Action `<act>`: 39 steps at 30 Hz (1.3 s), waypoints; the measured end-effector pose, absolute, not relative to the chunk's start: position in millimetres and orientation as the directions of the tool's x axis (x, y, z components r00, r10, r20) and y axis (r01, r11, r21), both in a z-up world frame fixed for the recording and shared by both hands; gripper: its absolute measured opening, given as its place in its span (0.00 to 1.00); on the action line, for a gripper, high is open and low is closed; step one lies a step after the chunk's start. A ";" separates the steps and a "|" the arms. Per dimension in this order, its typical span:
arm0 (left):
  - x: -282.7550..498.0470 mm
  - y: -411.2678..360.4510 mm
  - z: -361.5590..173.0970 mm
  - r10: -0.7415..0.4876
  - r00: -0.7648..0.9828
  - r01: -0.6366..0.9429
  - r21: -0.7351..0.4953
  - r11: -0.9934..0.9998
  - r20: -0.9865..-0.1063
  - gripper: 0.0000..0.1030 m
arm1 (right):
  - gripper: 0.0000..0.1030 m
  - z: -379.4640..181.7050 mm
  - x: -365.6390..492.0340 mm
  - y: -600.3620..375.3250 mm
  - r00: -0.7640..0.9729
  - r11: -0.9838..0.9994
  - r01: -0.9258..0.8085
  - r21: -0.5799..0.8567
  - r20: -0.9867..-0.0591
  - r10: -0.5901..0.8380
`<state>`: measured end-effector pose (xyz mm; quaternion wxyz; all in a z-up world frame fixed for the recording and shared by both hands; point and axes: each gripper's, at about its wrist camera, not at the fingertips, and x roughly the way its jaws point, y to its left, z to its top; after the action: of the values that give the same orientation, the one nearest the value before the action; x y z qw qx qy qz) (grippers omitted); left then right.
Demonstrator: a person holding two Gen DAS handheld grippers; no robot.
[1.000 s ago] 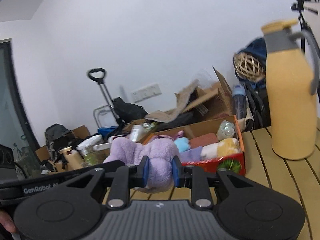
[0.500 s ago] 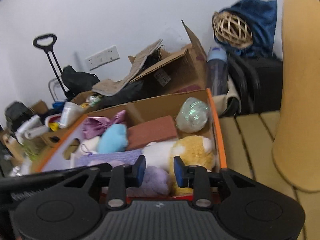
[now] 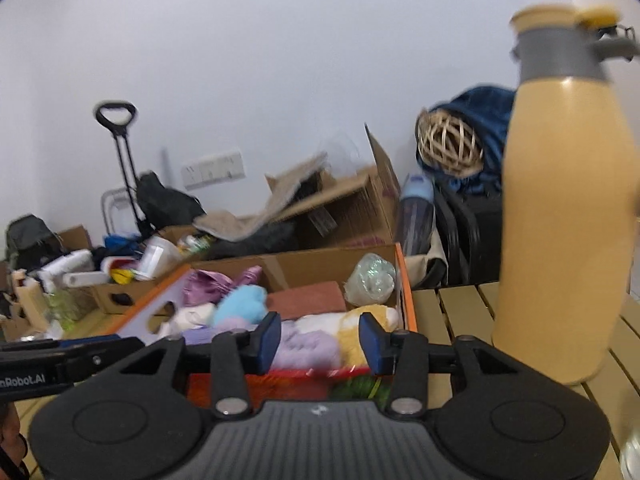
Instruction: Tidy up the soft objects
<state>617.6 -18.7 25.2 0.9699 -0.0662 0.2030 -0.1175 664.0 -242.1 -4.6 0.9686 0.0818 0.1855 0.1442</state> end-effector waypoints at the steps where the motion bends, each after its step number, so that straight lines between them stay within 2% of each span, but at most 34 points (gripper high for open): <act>1: 601.1 -17.0 25.8 -0.245 0.896 0.197 -0.163 0.967 -0.371 0.42 | 0.43 -3.7 649.8 -244.2 0.893 0.943 -0.247 0.223 -0.326 0.311; 4: 555.5 -11.0 24.3 -0.214 0.900 0.179 -0.126 0.976 -0.381 0.44 | 0.47 -4.9 599.7 -252.8 0.896 0.927 -0.246 0.282 -0.298 0.329; 7: 508.5 -0.4 24.3 -0.192 0.901 0.158 -0.119 0.980 -0.389 0.45 | 0.49 -3.8 556.2 -254.6 0.885 0.921 -0.262 0.288 -0.308 0.348; 10: 464.6 5.9 31.3 -0.183 0.908 0.149 -0.118 0.982 -0.376 0.45 | 0.51 4.0 513.5 -253.0 0.880 0.926 -0.279 0.256 -0.319 0.353; 16: 370.3 12.2 50.3 -0.162 0.939 0.141 -0.090 0.986 -0.304 0.57 | 0.56 21.6 413.8 -247.1 0.886 0.935 -0.307 0.175 -0.305 0.348; 17: 351.0 12.0 51.4 -0.160 0.942 0.141 -0.083 0.986 -0.294 0.59 | 0.60 22.6 393.1 -245.9 0.887 0.936 -0.313 0.161 -0.302 0.349; 20: 284.8 8.6 50.0 -0.161 0.954 0.151 -0.058 0.987 -0.252 0.77 | 0.69 23.9 330.2 -242.7 0.890 0.936 -0.323 0.141 -0.291 0.351; 24: 205.5 7.2 42.6 -0.143 0.967 0.139 -0.035 0.990 -0.209 0.88 | 0.80 20.1 249.2 -236.4 0.904 0.940 -0.327 0.095 -0.260 0.341; 26: 179.4 8.1 38.2 -0.109 0.971 0.107 -0.021 0.994 -0.214 0.88 | 0.86 15.0 217.2 -235.4 0.910 0.944 -0.321 0.080 -0.249 0.331; 31: 135.2 9.4 38.5 -0.061 0.977 0.060 -0.013 0.998 -0.205 0.90 | 0.88 4.7 161.9 -240.1 0.931 0.956 -0.263 0.128 -0.226 0.287; 33: 122.1 9.1 42.7 -0.060 0.982 0.058 -0.015 0.998 -0.181 0.93 | 0.91 4.5 148.0 -239.8 0.935 0.957 -0.257 0.134 -0.216 0.282; 39: 84.6 2.7 46.0 -0.085 0.986 0.083 -0.017 0.996 -0.145 0.94 | 0.95 8.4 105.6 -237.5 0.948 0.964 -0.248 0.101 -0.180 0.263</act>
<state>84.6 2.7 46.0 0.9964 -0.0056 0.0729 -0.0421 105.6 -237.5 8.4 0.9862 0.0383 0.0961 0.1295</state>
